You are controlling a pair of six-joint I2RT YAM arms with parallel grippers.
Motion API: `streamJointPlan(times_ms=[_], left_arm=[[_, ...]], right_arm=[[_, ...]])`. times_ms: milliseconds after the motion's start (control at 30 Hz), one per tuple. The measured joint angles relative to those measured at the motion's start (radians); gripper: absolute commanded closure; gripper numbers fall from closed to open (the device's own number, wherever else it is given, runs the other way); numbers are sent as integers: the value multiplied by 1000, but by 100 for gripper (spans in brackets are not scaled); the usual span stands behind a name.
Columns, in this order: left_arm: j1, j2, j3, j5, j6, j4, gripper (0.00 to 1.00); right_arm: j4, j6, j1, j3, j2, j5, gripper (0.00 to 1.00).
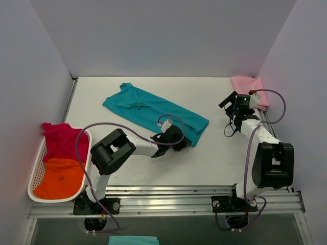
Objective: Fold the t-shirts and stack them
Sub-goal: Fold the tshirt
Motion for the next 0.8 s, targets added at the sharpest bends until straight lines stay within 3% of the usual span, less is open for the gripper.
streamJointPlan(times_ms=[33,100,267,367,567,667,733,767,800], left_arm=[[3,8,3,10,-1,8,76],[12,29,5,31,0,20,98],[27,32,-24,59,5,78,98],[29,-55,-155,46,13,110,98],[25,-486,-585,-57,3,18,98],[16,-722,-702,-124,-19,-132,97],[7,-866,-741,-174,-33,-249,87],[0,-981,-751,-197,-39,-306,65],[-5,-1078,-758,-224,-50,-370,55]], right_arm=[[1,0,-2,0,6,0,9],[4,0,-2,0,15,-1,9],[8,-4,-4,-8,24,-5,12],[19,-10,-6,-16,24,-13,13],[78,-23,23,-26,25,-75,15],[81,-47,143,39,65,-85,15],[92,-61,246,130,131,-97,15],[100,-66,295,183,171,-101,14],[110,-71,343,246,224,-112,14]])
